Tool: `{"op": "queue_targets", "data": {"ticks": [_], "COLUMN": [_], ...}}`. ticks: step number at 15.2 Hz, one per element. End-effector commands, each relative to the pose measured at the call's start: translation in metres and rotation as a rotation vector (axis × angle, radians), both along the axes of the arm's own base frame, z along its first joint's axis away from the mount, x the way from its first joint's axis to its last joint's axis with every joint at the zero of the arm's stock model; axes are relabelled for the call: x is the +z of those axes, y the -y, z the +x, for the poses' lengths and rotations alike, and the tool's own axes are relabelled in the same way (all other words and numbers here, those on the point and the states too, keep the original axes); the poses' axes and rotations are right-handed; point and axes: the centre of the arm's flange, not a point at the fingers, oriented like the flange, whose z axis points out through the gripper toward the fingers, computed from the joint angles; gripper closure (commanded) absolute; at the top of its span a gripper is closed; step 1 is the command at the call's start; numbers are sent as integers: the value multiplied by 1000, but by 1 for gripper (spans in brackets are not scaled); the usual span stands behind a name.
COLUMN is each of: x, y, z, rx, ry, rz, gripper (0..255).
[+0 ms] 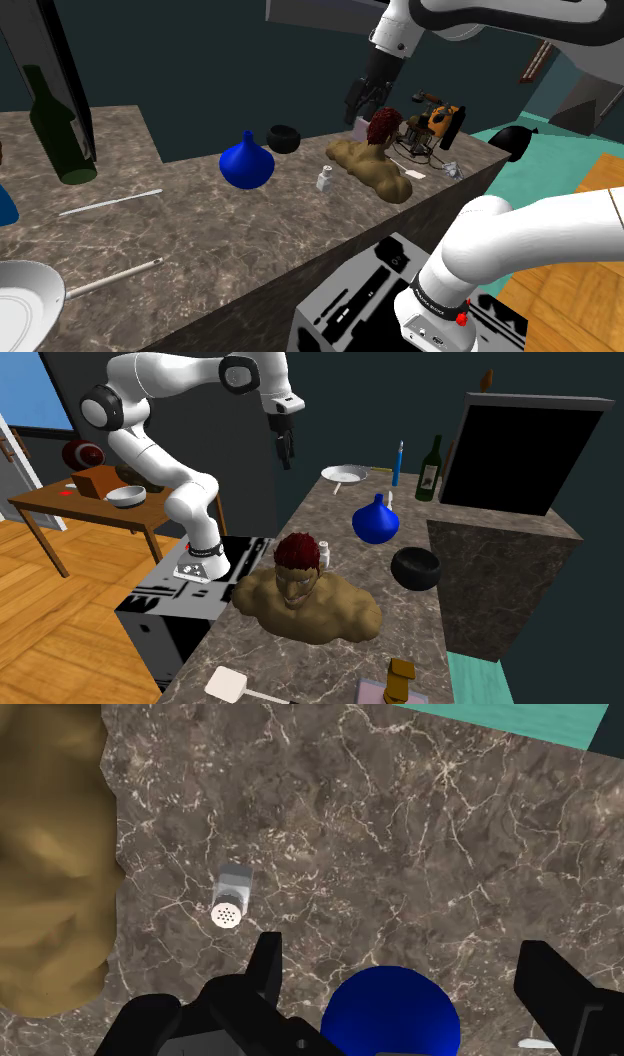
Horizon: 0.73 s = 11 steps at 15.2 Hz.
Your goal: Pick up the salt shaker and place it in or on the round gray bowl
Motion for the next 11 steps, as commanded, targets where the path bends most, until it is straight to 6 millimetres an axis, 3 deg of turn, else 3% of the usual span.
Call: {"op": "queue_targets", "data": {"ticks": [1, 11], "x": [0, -112], "y": [0, 62], "z": [0, 47], "rx": [0, -11], "ry": [0, -10], "rz": [0, 49], "gripper": [0, 0]}}
